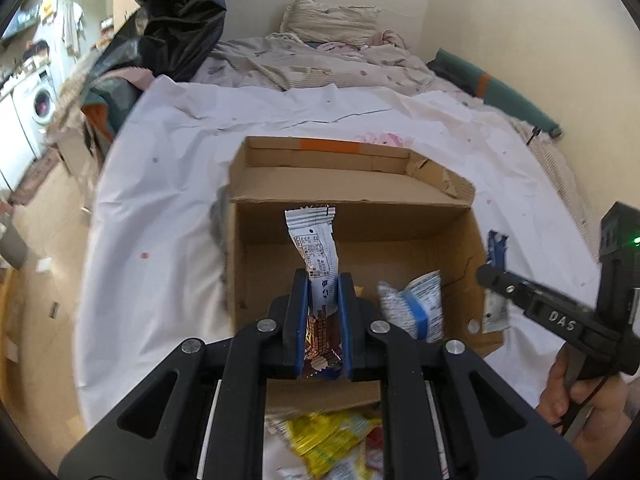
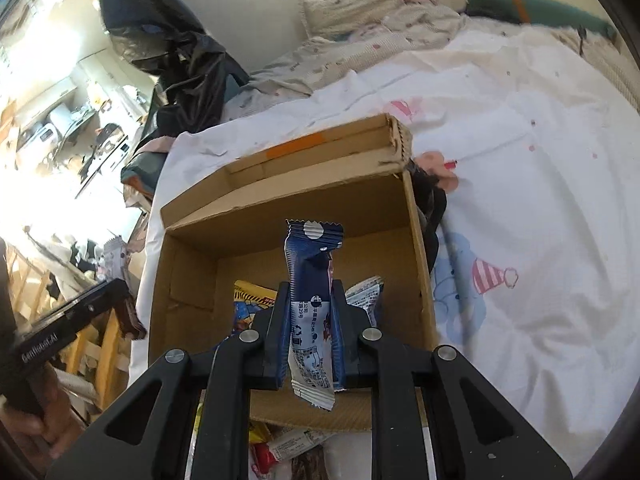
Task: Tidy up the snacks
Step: 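Lower both sticks into the box and open both tools, then grasp the yellow chip bag with the left tool while the right tool grasps the dark vacuum-packed snack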
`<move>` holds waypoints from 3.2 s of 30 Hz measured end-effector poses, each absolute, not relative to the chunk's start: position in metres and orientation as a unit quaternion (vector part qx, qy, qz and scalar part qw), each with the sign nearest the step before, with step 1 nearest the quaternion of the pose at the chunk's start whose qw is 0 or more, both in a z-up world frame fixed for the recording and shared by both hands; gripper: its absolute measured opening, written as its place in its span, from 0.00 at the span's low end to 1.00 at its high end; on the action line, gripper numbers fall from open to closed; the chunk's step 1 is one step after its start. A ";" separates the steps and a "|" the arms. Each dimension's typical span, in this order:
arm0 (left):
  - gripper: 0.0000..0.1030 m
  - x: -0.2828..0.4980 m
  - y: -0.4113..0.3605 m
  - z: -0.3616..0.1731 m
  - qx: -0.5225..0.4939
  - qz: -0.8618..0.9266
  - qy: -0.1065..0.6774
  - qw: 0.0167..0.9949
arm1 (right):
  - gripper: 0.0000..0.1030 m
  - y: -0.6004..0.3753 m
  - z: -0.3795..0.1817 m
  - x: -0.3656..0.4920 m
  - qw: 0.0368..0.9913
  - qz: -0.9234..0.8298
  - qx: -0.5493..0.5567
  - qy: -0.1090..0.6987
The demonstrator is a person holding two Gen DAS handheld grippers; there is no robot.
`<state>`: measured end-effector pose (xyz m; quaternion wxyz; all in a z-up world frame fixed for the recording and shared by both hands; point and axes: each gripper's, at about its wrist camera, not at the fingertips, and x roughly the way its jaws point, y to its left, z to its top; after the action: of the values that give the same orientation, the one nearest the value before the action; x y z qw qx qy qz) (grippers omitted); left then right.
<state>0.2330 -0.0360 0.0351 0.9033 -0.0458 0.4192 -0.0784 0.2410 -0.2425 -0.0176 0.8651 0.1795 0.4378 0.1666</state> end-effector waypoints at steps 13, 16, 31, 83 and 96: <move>0.11 0.256 -0.033 -0.009 -0.080 -0.078 0.462 0.880 | 0.18 -0.239 -0.036 0.250 0.841 0.160 0.203 0.474; 0.12 0.255 -0.037 -0.010 -0.067 -0.072 0.463 0.881 | 0.18 -0.236 -0.040 0.252 0.840 0.153 0.193 0.483; 0.13 0.253 -0.038 -0.012 -0.051 -0.068 0.473 0.877 | 0.21 -0.238 -0.054 0.253 0.833 0.124 0.175 0.510; 0.92 0.170 -0.013 -0.060 -0.109 -0.067 0.557 0.821 | 0.78 -0.261 -0.034 0.150 0.823 0.132 0.241 0.497; 0.92 0.191 -0.031 -0.134 -0.202 -0.037 0.628 0.751 | 0.78 -0.289 -0.056 0.142 0.812 0.093 0.251 0.519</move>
<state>0.1905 -0.0309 -0.1344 0.7509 -0.2018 0.6277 -0.0366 0.1425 -0.2891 -0.0561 0.8118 0.2512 0.5188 0.0932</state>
